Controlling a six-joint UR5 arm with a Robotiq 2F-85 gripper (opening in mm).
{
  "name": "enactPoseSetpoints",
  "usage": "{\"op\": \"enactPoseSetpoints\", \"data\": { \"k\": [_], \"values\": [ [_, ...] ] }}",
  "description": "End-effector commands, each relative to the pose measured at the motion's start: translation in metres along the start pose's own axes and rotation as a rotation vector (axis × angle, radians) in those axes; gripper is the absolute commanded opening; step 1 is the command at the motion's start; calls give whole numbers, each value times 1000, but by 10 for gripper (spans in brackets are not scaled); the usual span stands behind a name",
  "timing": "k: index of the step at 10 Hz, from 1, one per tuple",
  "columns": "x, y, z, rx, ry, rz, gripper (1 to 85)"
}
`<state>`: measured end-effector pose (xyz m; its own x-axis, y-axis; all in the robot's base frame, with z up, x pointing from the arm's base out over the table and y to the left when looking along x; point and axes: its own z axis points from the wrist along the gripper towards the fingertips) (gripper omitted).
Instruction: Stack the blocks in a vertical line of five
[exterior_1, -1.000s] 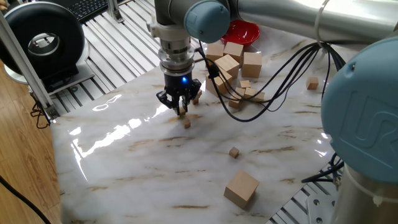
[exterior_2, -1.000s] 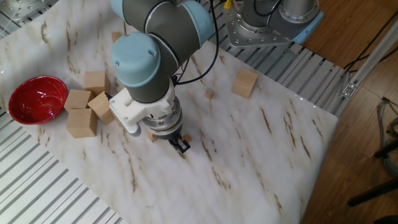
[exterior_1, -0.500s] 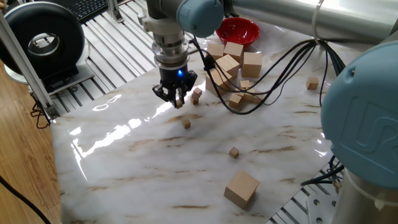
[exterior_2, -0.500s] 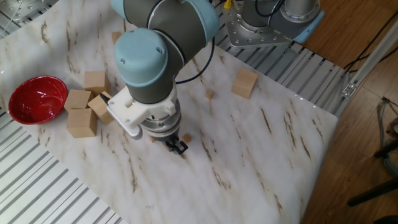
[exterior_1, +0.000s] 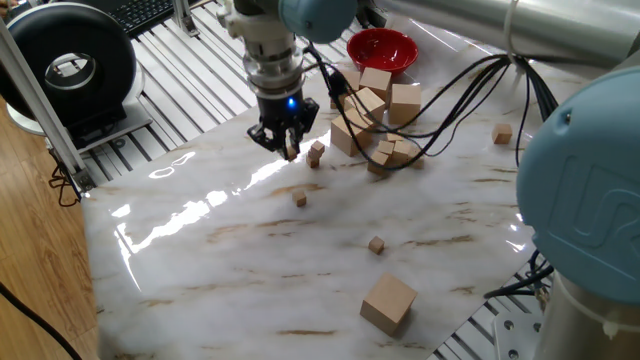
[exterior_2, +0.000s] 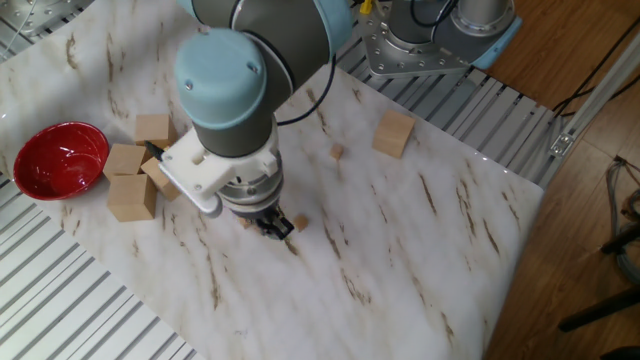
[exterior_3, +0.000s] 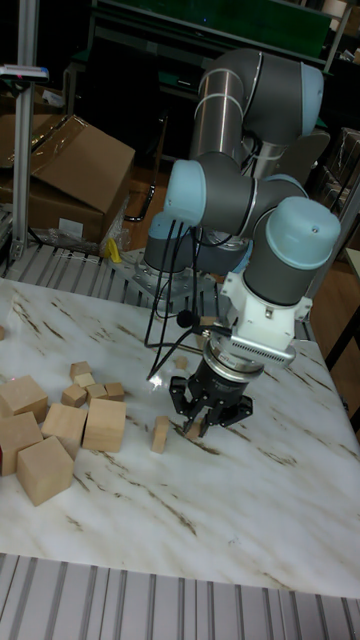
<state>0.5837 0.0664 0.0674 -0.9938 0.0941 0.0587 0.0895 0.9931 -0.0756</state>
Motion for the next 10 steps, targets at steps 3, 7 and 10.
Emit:
{"op": "enactPoseSetpoints", "data": {
  "k": [3,7,10],
  "values": [
    [-10,-25,-27,43,3,-72,50],
    [-16,-42,-36,65,1,-133,10],
    [-18,-58,-40,104,8,-179,10]
  ]
}}
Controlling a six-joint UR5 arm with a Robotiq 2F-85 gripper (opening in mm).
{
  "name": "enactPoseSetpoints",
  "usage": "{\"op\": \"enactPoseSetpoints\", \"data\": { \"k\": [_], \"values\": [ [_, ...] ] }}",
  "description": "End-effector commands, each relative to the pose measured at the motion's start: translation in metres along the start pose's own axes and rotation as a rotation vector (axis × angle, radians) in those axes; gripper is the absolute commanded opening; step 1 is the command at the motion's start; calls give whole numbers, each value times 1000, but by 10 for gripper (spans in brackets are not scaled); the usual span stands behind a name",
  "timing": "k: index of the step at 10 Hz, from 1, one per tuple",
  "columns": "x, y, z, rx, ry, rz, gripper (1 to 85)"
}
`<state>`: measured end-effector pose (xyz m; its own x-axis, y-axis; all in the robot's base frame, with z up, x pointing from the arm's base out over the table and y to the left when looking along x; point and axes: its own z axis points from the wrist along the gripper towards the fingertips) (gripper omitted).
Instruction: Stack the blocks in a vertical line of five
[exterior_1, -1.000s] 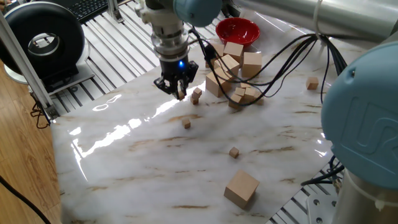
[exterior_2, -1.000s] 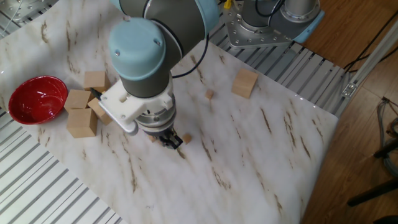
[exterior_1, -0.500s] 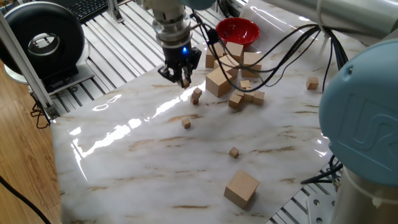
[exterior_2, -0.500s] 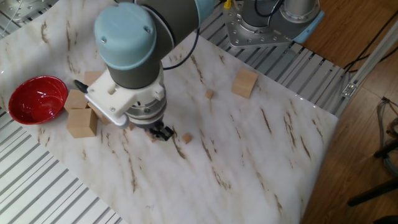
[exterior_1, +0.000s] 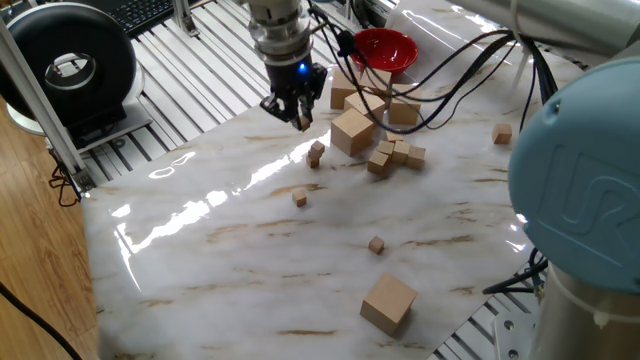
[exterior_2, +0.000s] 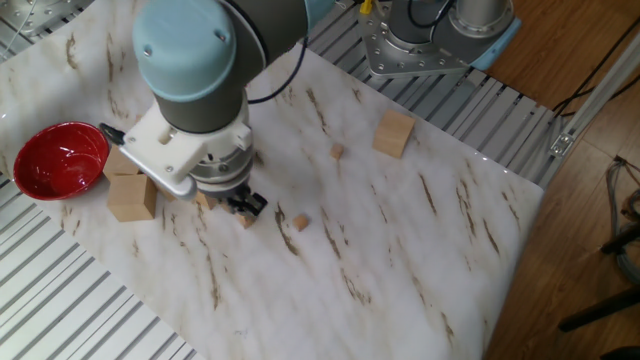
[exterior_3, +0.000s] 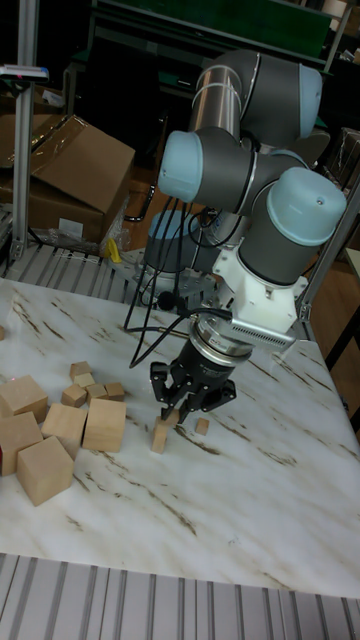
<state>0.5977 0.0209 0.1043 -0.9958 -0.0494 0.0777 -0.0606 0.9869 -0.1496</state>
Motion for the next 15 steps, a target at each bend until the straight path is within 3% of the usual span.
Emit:
{"op": "enactPoseSetpoints", "data": {
  "k": [1,2,15],
  "values": [
    [0,-16,-5,31,7,-40,10],
    [0,-18,-5,39,7,-44,10],
    [-5,0,-7,-33,-17,-12,10]
  ]
}}
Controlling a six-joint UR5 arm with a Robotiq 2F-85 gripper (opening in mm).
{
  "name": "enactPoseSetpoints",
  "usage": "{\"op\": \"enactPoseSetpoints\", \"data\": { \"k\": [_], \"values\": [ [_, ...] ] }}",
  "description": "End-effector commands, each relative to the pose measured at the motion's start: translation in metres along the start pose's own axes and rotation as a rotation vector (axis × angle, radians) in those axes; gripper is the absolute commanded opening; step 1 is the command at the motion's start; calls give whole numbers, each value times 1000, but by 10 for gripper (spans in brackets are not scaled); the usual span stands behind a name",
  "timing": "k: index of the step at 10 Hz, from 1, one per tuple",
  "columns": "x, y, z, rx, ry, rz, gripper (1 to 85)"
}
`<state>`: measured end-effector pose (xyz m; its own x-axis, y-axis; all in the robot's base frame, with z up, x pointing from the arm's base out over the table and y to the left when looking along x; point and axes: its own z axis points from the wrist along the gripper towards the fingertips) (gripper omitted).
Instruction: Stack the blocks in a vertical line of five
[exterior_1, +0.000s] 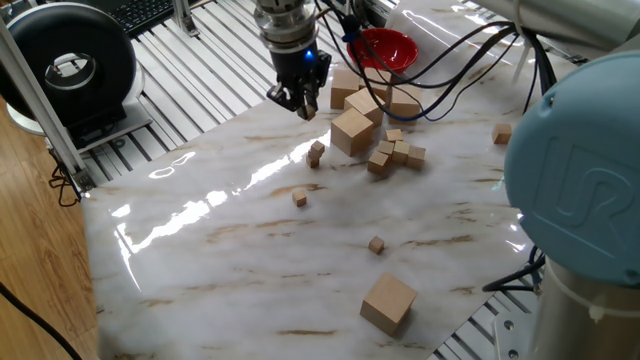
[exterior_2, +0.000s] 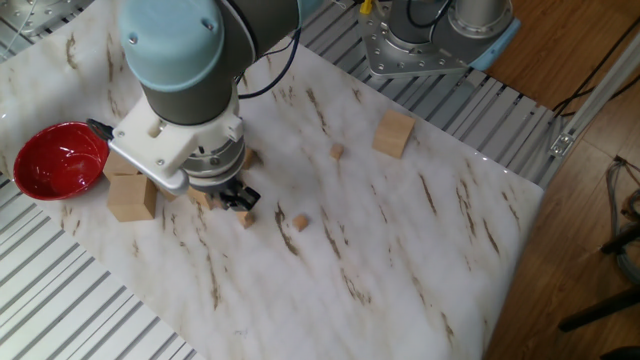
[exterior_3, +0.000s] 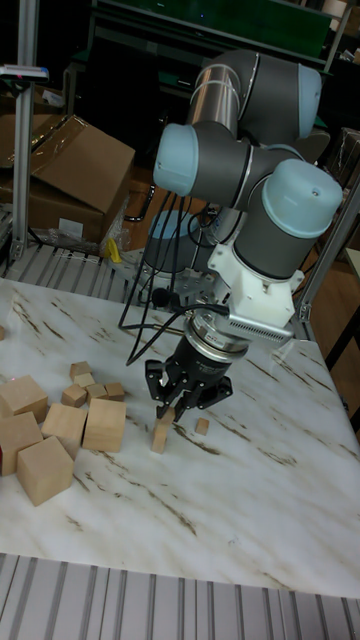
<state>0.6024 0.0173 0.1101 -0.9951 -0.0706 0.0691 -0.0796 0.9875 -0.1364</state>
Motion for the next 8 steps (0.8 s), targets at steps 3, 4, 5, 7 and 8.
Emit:
{"op": "enactPoseSetpoints", "data": {
  "k": [3,4,5,7,8],
  "values": [
    [-3,20,-1,-81,-9,32,10],
    [-4,20,0,-82,-11,23,10],
    [-8,14,2,-65,-30,-19,10],
    [-15,6,3,-27,-67,-151,10],
    [-16,10,5,-47,-81,-136,10]
  ]
}}
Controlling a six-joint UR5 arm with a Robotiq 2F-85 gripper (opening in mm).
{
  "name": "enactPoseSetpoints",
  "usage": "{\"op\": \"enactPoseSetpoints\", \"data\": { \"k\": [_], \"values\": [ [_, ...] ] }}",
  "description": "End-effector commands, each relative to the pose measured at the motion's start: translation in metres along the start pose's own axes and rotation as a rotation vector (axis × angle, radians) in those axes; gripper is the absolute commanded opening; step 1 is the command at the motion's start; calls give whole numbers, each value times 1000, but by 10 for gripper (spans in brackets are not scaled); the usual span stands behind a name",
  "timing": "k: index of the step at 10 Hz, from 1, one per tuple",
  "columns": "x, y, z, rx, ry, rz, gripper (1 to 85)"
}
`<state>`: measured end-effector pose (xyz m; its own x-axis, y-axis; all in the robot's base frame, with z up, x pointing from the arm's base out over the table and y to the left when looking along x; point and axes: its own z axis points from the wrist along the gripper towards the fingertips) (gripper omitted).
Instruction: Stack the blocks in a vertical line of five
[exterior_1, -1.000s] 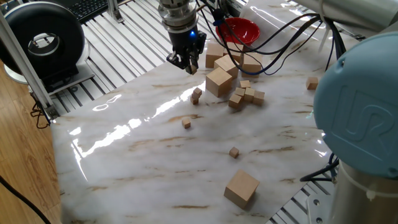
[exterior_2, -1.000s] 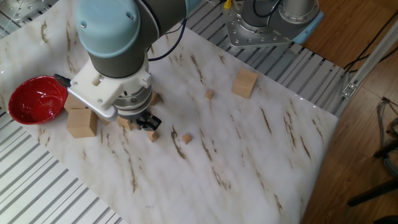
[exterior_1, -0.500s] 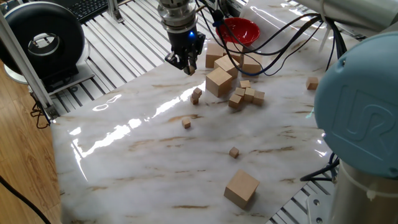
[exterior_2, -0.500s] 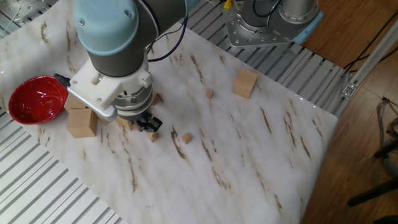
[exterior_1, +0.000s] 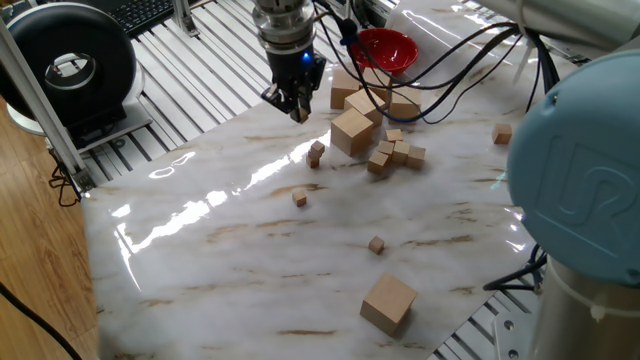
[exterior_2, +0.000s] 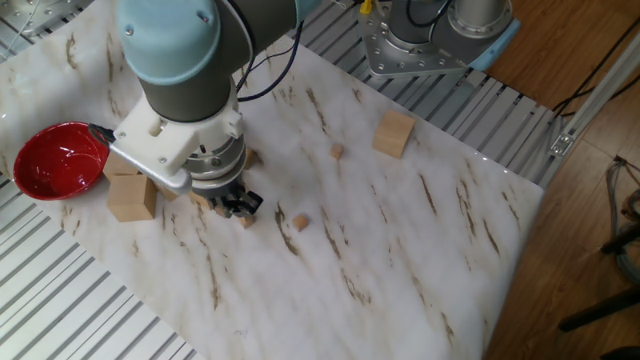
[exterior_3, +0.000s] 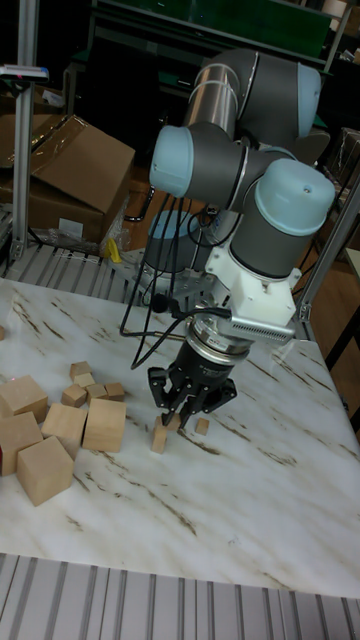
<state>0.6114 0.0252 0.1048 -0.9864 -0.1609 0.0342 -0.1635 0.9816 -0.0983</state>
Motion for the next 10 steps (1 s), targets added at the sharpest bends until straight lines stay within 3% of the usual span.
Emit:
{"op": "enactPoseSetpoints", "data": {
  "k": [1,7,10],
  "values": [
    [-3,7,4,-46,-35,-33,10],
    [-4,2,8,-29,-40,-56,10],
    [-9,0,8,-43,-98,-76,10]
  ]
}}
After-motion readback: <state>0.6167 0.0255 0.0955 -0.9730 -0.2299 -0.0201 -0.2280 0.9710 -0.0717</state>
